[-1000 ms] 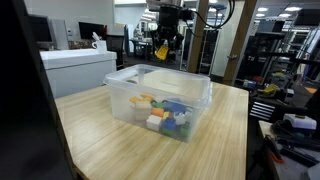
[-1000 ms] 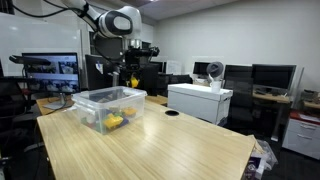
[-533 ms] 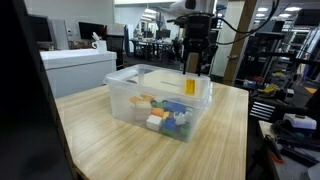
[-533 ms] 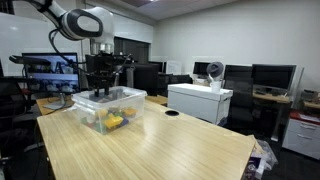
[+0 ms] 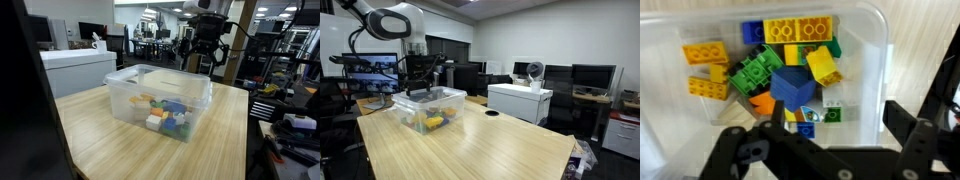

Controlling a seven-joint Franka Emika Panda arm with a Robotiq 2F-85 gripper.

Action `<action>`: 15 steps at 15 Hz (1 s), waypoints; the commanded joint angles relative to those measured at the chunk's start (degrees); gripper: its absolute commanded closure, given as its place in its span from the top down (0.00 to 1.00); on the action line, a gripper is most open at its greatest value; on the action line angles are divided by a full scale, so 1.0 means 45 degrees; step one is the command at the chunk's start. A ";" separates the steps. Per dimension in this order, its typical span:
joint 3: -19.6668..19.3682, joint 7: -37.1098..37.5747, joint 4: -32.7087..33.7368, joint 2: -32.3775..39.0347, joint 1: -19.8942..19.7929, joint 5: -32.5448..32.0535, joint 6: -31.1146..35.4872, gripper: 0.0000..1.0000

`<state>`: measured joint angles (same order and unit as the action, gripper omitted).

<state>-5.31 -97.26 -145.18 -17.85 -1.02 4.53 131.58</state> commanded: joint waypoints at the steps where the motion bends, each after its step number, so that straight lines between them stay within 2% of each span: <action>1: -0.0661 0.1326 0.2255 0.1572 -0.0275 0.0190 0.0314 1.00; 6: -0.1569 0.2955 0.6364 0.5175 -0.1173 0.0592 0.1124 1.00; 7: -0.1562 0.3599 0.7220 0.6227 -0.1508 0.0562 0.1600 1.00; 11: -0.1271 0.6938 0.9210 0.8488 -0.1908 0.0077 0.2357 1.00; 12: -0.1297 0.8030 0.9868 0.8990 -0.1746 -0.0139 0.2209 1.00; 13: -0.1939 0.8979 1.0551 0.9479 -0.1012 -0.0080 0.1933 1.00; 15: -0.2426 1.0948 1.1641 1.0085 -0.0384 -0.0232 0.1438 1.00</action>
<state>-12.94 -59.24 -100.58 23.12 -6.79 5.03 141.33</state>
